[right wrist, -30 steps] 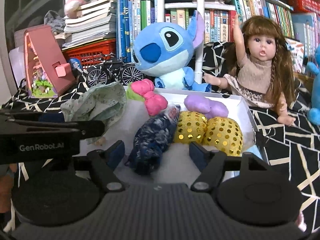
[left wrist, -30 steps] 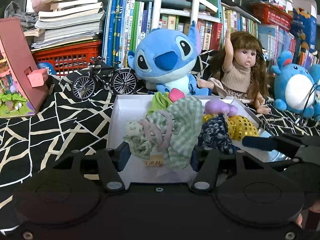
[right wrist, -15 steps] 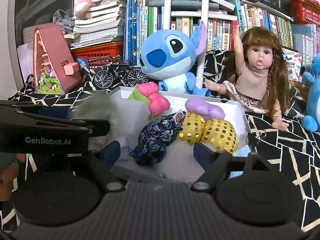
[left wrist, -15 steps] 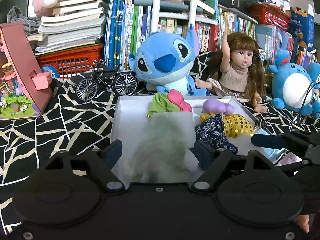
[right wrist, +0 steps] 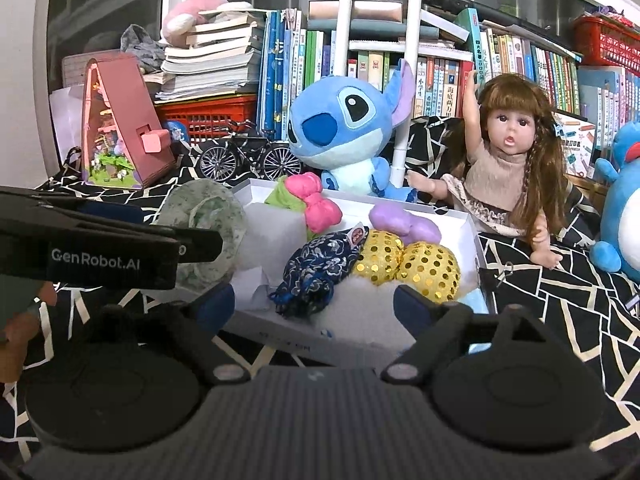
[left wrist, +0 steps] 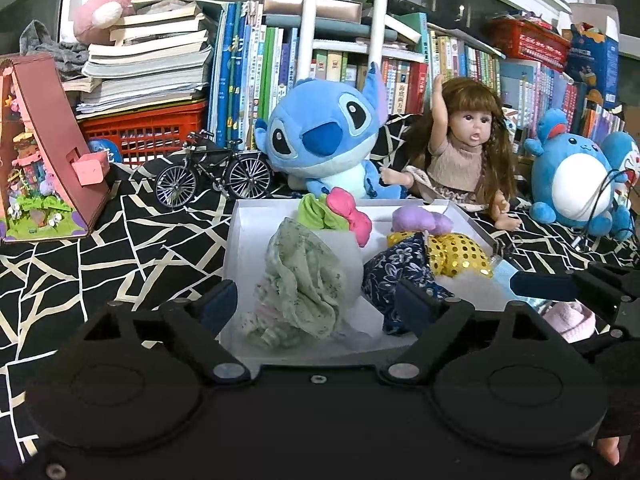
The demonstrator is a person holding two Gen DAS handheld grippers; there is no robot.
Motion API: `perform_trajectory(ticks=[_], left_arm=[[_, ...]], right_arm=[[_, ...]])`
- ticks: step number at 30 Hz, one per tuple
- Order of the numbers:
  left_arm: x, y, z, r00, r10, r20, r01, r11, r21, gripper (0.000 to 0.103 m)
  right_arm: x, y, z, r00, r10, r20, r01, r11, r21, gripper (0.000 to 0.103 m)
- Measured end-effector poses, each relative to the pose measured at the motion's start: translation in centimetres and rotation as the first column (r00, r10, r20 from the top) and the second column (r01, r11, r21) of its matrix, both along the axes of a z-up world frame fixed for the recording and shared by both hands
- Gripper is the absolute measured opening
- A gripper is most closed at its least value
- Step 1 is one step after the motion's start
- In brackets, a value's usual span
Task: Organize soft objects
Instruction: 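Carry the floral cloth and checked cloth into the white box and open both tools, then withdraw both tools from the box, moving the right tool to the pink knit sock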
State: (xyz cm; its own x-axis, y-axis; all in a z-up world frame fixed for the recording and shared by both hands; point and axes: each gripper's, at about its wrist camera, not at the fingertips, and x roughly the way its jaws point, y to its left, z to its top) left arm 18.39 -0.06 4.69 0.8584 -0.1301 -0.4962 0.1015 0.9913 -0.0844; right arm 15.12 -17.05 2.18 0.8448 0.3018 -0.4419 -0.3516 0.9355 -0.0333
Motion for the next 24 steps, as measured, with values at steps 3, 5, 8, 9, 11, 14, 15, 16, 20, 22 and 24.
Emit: perform_trajectory(ticks=[3,5,8,9,11,14,15,16,20,22,24], left_arm=[[-0.7,-0.2,0.1,1.0,-0.012,0.005,0.012,1.0,0.01,0.087],[-1.1,-0.3,0.2,1.0,-0.017,0.008,0.017,1.0,0.012,0.087],[-1.8,-0.4,0.3,1.0,-0.024,0.005,0.024,1.0,0.007,0.088],[-2.0,-0.4,0.3,1.0,-0.027,0.003,0.027,1.0,0.004,0.088],[-2.5,-0.4,0.3,0.999,-0.032,0.002,0.032,0.999,-0.004,0.088],[-3.1,-0.4,0.3,0.999,-0.038,0.002,0.038,0.999,-0.01,0.088],[-3.4,-0.5,0.3,0.999,-0.04,0.002,0.04,0.999,-0.012,0.088],[-3.6,-0.5,0.3,0.999,-0.042,0.002,0.042,0.999,-0.013,0.088],[-4.6,-0.6,0.3,0.999,-0.05,0.001,0.05,0.999,-0.019,0.089],[-5.2,-0.7,0.3,0.998,-0.057,-0.003,0.057,0.998,-0.026,0.089],[-5.8,-0.7,0.2,0.998,-0.065,-0.005,0.065,0.997,-0.034,0.089]], right_arm=[[-0.6,-0.2,0.1,1.0,0.002,0.002,-0.002,1.0,0.001,0.092],[-1.0,-0.4,0.1,1.0,0.003,0.006,-0.003,1.0,0.002,0.092],[-1.5,-0.6,0.2,1.0,0.001,0.01,-0.001,1.0,0.0,0.093],[-1.7,-0.7,0.2,1.0,0.002,0.011,-0.002,1.0,0.001,0.093],[-2.1,-1.0,0.1,1.0,0.002,0.01,-0.002,1.0,0.002,0.093],[-2.6,-1.3,0.0,1.0,-0.001,0.013,0.001,1.0,0.005,0.094],[-2.8,-1.5,0.0,1.0,-0.004,0.015,0.004,1.0,0.004,0.094],[-3.0,-1.6,0.0,1.0,-0.007,0.016,0.007,1.0,0.004,0.094],[-3.7,-2.3,-0.2,1.0,-0.017,0.017,0.016,1.0,0.011,0.095],[-4.0,-2.7,-0.2,1.0,-0.023,0.019,0.023,1.0,0.01,0.097],[-4.3,-3.1,-0.3,0.999,-0.032,0.023,0.032,0.999,0.005,0.097]])
